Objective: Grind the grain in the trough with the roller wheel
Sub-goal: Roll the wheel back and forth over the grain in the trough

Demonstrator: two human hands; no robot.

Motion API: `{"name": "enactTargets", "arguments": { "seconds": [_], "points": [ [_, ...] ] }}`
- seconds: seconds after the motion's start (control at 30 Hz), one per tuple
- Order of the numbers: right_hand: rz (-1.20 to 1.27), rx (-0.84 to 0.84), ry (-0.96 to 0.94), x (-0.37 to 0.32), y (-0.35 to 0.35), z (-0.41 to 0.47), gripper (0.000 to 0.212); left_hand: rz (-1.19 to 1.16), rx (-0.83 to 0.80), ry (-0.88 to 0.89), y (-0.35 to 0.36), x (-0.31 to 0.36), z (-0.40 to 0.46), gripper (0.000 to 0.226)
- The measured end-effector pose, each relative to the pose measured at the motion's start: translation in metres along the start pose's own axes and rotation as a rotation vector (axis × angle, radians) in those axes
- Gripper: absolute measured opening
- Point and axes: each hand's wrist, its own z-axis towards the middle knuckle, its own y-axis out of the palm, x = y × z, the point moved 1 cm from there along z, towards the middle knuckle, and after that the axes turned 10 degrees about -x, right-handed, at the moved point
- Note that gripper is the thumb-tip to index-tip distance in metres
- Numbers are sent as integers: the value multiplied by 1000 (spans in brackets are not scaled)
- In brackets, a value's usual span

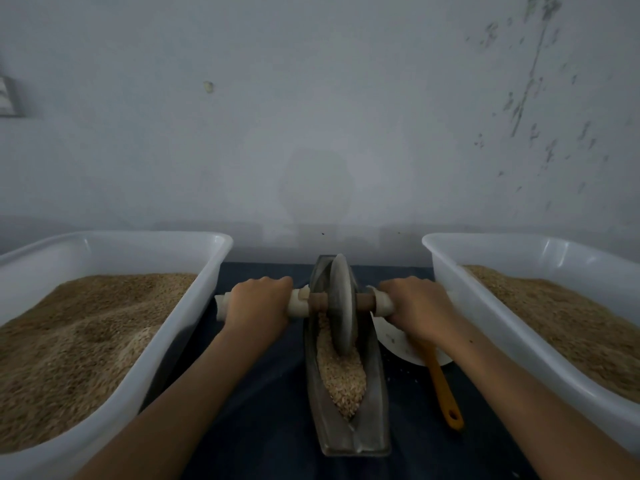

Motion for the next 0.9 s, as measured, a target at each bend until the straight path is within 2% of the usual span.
{"name": "enactTargets", "arguments": {
  "seconds": [0.13,0.23,0.33,0.47,0.57,0.67,0.8,0.9],
  "points": [
    [24,-191,-16,1,-8,-4,2,25,-106,26,-4,-3,1,19],
    [48,-386,5,0,-18,-5,22,20,-236,43,-8,-6,1,24],
    [51,-440,10,-2,-21,-5,24,6,-316,45,-9,-7,1,29],
    [40,-384,11,-2,-18,-4,22,12,-277,20,-8,-6,2,25],
    [0,-155,11,-3,-10,-3,3,-1,-150,6,-5,-3,2,18],
    [12,-9,25,-6,-6,-3,9,-21,-47,-16,-2,-1,1,15],
    [-33,-20,11,-8,-9,-3,8,-40,-68,-12,1,-4,0,16],
    [-74,-116,-26,-8,-16,-4,2,-49,-167,9,1,-7,2,19]
  ]
}}
